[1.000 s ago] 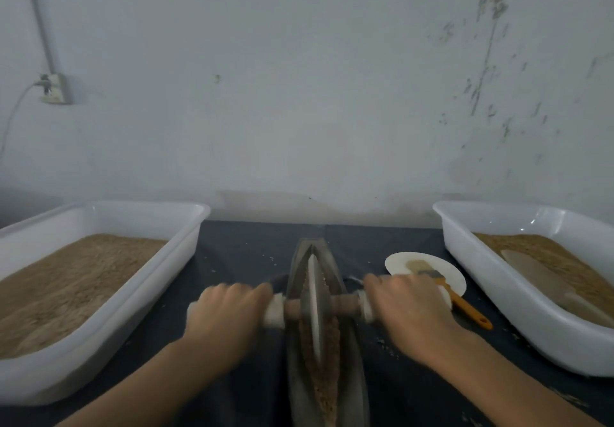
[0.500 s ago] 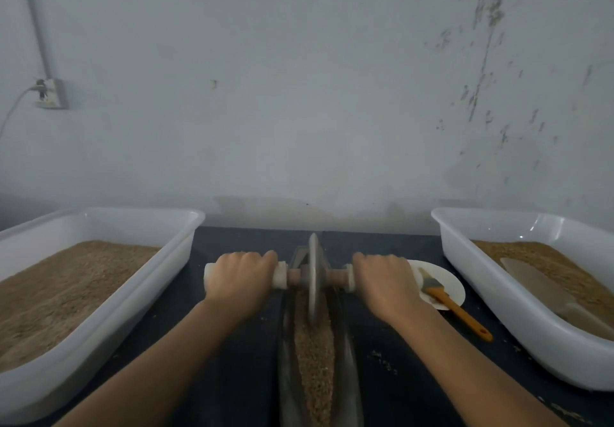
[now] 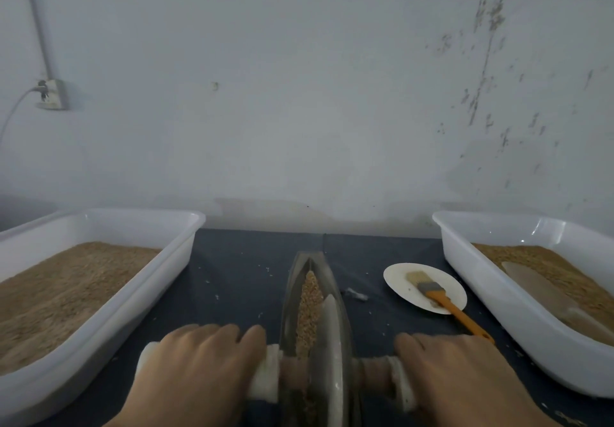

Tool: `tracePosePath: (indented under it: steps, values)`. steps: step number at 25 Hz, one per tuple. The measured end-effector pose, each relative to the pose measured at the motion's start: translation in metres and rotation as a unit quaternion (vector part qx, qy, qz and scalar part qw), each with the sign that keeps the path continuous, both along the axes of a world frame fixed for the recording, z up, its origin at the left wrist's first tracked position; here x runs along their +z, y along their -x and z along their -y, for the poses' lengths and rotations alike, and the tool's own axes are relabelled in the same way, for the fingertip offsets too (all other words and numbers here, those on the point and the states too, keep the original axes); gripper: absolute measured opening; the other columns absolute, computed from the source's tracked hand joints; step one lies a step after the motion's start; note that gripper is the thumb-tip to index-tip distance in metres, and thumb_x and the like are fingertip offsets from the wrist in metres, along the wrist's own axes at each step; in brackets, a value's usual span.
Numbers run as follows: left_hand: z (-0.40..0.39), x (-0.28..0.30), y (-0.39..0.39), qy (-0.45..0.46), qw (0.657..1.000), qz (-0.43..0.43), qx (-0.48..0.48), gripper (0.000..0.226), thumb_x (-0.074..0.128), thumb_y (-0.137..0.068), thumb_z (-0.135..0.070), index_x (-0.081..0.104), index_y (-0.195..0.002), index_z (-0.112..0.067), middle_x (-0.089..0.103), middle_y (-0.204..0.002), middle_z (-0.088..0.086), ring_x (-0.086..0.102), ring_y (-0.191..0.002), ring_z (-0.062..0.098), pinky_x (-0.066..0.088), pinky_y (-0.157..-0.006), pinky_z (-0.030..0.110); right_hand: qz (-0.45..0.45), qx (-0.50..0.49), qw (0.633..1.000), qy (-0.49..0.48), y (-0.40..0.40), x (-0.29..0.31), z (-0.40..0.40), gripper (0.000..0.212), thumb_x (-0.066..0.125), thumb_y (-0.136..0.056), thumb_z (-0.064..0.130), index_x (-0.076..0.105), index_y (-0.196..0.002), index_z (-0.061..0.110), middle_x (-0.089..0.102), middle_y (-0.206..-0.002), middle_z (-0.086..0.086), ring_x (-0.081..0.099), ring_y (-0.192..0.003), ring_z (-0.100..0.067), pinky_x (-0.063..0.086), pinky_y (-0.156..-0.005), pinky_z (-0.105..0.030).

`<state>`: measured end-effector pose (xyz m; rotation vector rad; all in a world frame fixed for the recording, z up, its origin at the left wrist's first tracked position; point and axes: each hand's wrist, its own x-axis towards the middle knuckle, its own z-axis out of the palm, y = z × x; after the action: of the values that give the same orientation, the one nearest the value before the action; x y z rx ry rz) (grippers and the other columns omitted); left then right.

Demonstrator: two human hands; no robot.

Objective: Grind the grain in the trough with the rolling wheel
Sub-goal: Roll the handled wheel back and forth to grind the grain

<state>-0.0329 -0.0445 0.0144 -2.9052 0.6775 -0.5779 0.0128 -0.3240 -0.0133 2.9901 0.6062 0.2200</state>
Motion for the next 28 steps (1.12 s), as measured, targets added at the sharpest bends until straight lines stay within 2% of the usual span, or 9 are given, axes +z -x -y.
tracePosePath:
  steps: [2,3,5,8,11,16,21,25,28]
  values:
    - [0.0,-0.01,-0.015,-0.02,0.996,-0.051,0.064,0.034,0.06,-0.077,-0.048,0.028,-0.088,-0.04,0.04,-0.08,-0.015,0.054,-0.083,0.006,0.026,-0.066,0.026,-0.012,0.008,1.0,0.021,-0.011,0.006,-0.007,0.013,0.047,-0.089,0.034,0.043,-0.101,0.03,0.06,-0.104,0.006,0.06,-0.093,-0.02,0.041,-0.071,-0.035]
    - [-0.001,-0.016,-0.03,-0.018,0.994,-0.053,0.095,0.033,0.055,-0.083,-0.046,0.023,-0.087,-0.04,0.038,-0.082,-0.015,0.05,-0.082,0.007,0.026,-0.067,0.027,-0.009,0.01,1.0,0.022,-0.023,0.009,-0.013,0.017,0.052,-0.088,0.034,0.043,-0.102,0.03,0.06,-0.104,0.006,0.06,-0.093,-0.019,0.043,-0.074,-0.035]
    - [-0.001,-0.022,-0.069,-0.011,0.992,-0.017,0.128,0.031,0.057,-0.084,-0.043,0.027,-0.087,-0.036,0.042,-0.081,-0.015,0.043,-0.073,0.009,0.029,-0.066,0.028,0.033,0.006,0.999,0.017,-0.055,0.008,-0.021,0.023,0.06,-0.085,0.035,0.046,-0.102,0.028,0.062,-0.102,0.004,0.06,-0.088,-0.017,0.044,-0.073,-0.033]
    - [-0.001,-0.019,-0.122,0.005,0.988,0.021,0.151,0.02,0.059,-0.084,-0.038,0.042,-0.09,-0.031,0.057,-0.084,-0.009,0.055,-0.073,0.015,0.034,-0.063,0.03,0.111,-0.024,0.993,0.021,-0.097,0.014,-0.035,0.024,0.064,-0.084,0.03,0.05,-0.101,0.023,0.065,-0.098,0.0,0.061,-0.084,-0.021,0.041,-0.068,-0.033]
    - [-0.006,-0.021,-0.129,0.031,0.986,-0.014,0.16,0.024,0.061,-0.083,-0.042,0.039,-0.087,-0.033,0.057,-0.083,-0.01,0.054,-0.072,0.013,0.037,-0.062,0.029,0.158,-0.016,0.986,0.058,-0.104,0.025,-0.044,0.022,0.064,-0.082,0.021,0.052,-0.101,0.018,0.067,-0.097,-0.003,0.063,-0.085,-0.026,0.038,-0.063,-0.033]
    - [-0.016,-0.042,-0.06,0.046,0.991,-0.045,0.122,0.022,0.049,-0.081,-0.05,0.03,-0.082,-0.04,0.047,-0.073,-0.014,0.049,-0.068,0.008,0.033,-0.061,0.027,0.06,0.044,0.995,0.066,-0.035,0.025,-0.026,0.026,0.061,-0.086,0.021,0.048,-0.109,0.019,0.062,-0.102,-0.003,0.061,-0.09,-0.025,0.046,-0.073,-0.037]
    - [-0.02,-0.04,-0.029,0.026,0.987,-0.089,0.128,0.023,0.037,-0.08,-0.055,0.033,-0.101,-0.046,0.057,-0.101,-0.019,0.057,-0.096,0.005,0.044,-0.081,0.025,-0.047,0.052,0.994,0.085,-0.01,0.031,-0.009,0.021,0.051,-0.09,0.028,0.045,-0.108,0.021,0.06,-0.107,-0.002,0.058,-0.096,-0.025,0.038,-0.073,-0.037]
    - [-0.015,-0.031,-0.07,0.007,0.986,-0.077,0.144,0.024,0.052,-0.083,-0.047,0.029,-0.084,-0.041,0.049,-0.077,-0.015,0.047,-0.071,0.007,0.034,-0.066,0.027,0.075,0.031,0.996,0.042,-0.053,0.02,-0.024,0.021,0.06,-0.085,0.028,0.048,-0.102,0.024,0.063,-0.099,0.001,0.061,-0.086,-0.022,0.043,-0.07,-0.034]
    - [-0.006,-0.023,-0.115,-0.012,0.985,0.003,0.172,0.019,0.054,-0.086,-0.042,0.037,-0.087,-0.032,0.062,-0.089,-0.008,0.06,-0.08,0.016,0.039,-0.064,0.031,0.136,-0.002,0.99,0.047,-0.099,0.02,-0.034,0.02,0.063,-0.084,0.029,0.05,-0.098,0.021,0.066,-0.094,-0.001,0.062,-0.081,-0.025,0.043,-0.066,-0.035]
